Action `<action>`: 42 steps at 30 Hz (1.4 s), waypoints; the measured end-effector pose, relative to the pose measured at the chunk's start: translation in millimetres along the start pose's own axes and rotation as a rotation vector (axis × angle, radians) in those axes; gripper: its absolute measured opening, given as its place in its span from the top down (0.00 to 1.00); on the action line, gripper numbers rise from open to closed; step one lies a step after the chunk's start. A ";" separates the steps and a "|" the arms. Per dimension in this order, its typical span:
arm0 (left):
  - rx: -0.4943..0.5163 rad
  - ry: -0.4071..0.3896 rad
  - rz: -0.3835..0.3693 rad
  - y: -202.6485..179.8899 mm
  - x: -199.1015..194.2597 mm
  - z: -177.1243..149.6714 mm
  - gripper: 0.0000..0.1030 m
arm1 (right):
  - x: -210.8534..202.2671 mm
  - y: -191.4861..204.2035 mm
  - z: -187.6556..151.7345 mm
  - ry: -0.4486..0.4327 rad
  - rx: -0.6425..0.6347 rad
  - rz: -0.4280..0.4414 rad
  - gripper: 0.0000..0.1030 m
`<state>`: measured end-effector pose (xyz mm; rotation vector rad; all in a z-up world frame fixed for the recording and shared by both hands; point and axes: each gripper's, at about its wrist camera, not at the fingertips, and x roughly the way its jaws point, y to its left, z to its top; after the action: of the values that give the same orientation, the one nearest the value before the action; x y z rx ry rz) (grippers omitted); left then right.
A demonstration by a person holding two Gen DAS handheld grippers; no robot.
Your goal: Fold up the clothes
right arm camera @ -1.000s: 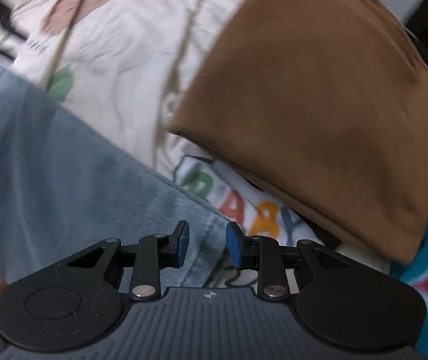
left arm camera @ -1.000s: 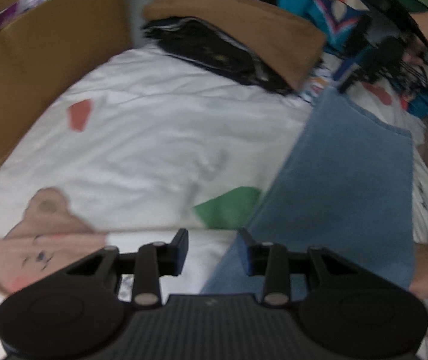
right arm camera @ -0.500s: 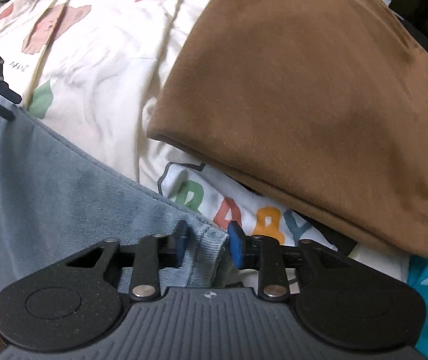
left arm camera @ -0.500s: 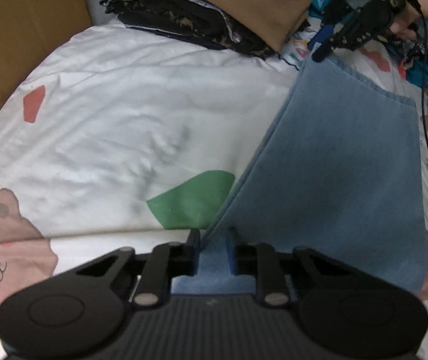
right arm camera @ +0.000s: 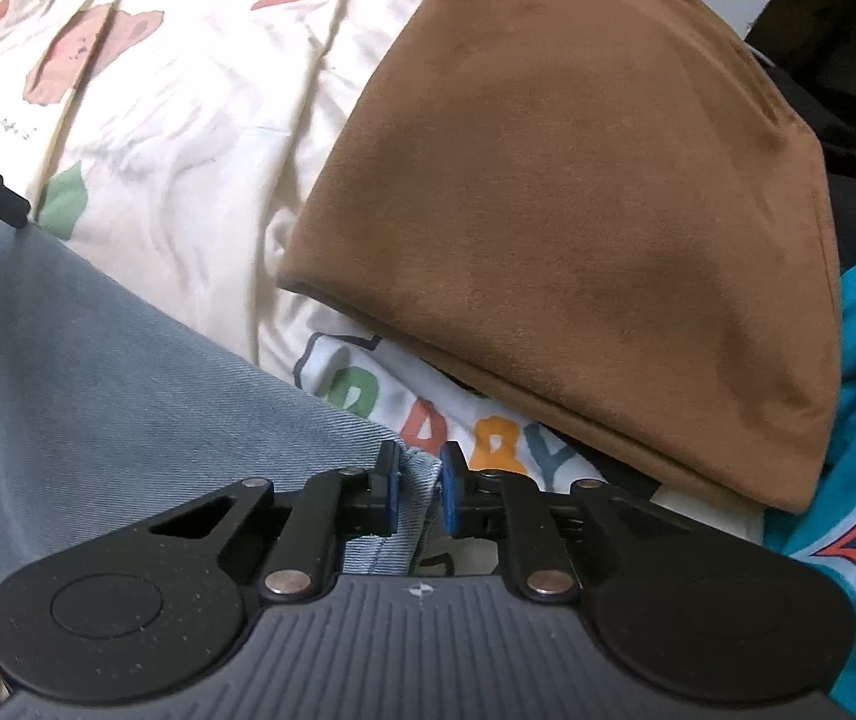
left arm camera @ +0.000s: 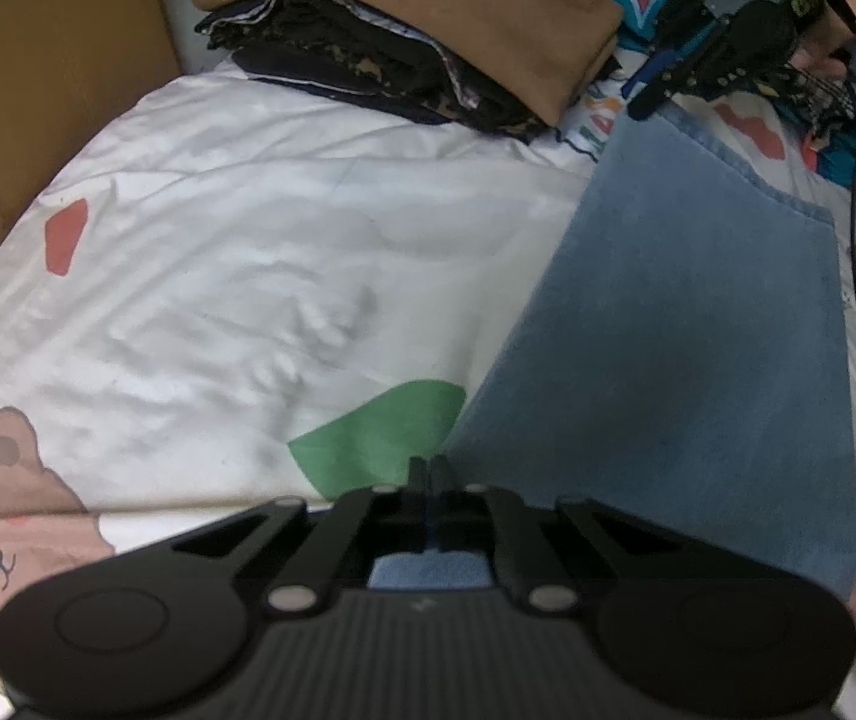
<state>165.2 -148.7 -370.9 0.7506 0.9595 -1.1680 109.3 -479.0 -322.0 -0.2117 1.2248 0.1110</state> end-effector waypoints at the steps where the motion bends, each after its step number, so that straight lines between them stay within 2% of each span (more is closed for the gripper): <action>1: -0.011 -0.005 0.003 0.7 -0.5 0.4 1.00 | 1.8 0.5 0.3 0.003 0.002 -0.006 0.88; 3: -0.039 -0.024 -0.004 2.4 -4.6 1.6 1.00 | 9.4 1.2 -1.0 0.009 0.010 -0.012 0.88; 7: -0.084 -0.060 -0.023 1.0 -14.1 5.4 0.91 | 28.6 3.1 -3.5 0.027 0.026 -0.018 0.88; 9: -0.089 -0.074 -0.037 -4.6 -17.2 7.2 0.90 | 31.4 1.6 -4.1 0.019 0.067 -0.019 0.86; 10: -0.086 -0.079 -0.041 -7.8 -17.2 7.5 0.90 | 29.7 -1.7 -4.4 0.015 0.090 -0.019 0.83; 11: -0.085 -0.082 -0.045 -10.5 -16.4 7.6 0.90 | 28.0 -5.1 -4.6 0.012 0.112 -0.018 0.74; 13: -0.081 -0.086 -0.054 -16.0 -14.6 7.7 0.90 | 17.6 -13.5 -6.3 -0.004 0.155 -0.012 0.68; 15: -0.081 -0.088 -0.059 -20.1 -12.4 7.2 0.90 | 5.1 -20.3 -9.4 -0.023 0.186 -0.008 0.67; 18: -0.077 -0.091 -0.057 -24.8 -11.6 7.1 0.90 | -15.8 -25.5 -19.3 -0.043 0.197 -0.058 0.67; 22: -0.084 -0.035 -0.081 -22.4 -4.1 10.6 0.90 | -40.1 -26.3 -38.0 -0.098 0.245 -0.014 0.67; 26: -0.042 0.037 -0.080 -23.8 11.6 16.9 0.90 | -42.1 -0.1 -59.5 -0.098 0.235 0.046 0.67; 28: -0.039 0.048 -0.078 -24.5 16.7 20.5 0.91 | -41.5 15.3 -74.9 -0.096 0.223 0.080 0.67; 32: -0.024 0.048 -0.076 -33.8 20.4 26.2 0.91 | -32.0 43.7 -84.6 -0.099 0.172 0.105 0.67; 37: -0.024 0.060 -0.047 -47.4 35.3 33.7 0.91 | -4.6 56.7 -91.9 -0.051 0.092 0.049 0.69; 42: -0.122 0.101 -0.045 -43.7 42.0 48.0 0.92 | 3.0 66.3 -91.3 0.004 -0.029 -0.003 0.72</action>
<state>137.8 -218.7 -389.1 0.6982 1.1262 -1.1078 13.1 -434.6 -361.0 -0.2389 1.2276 0.1261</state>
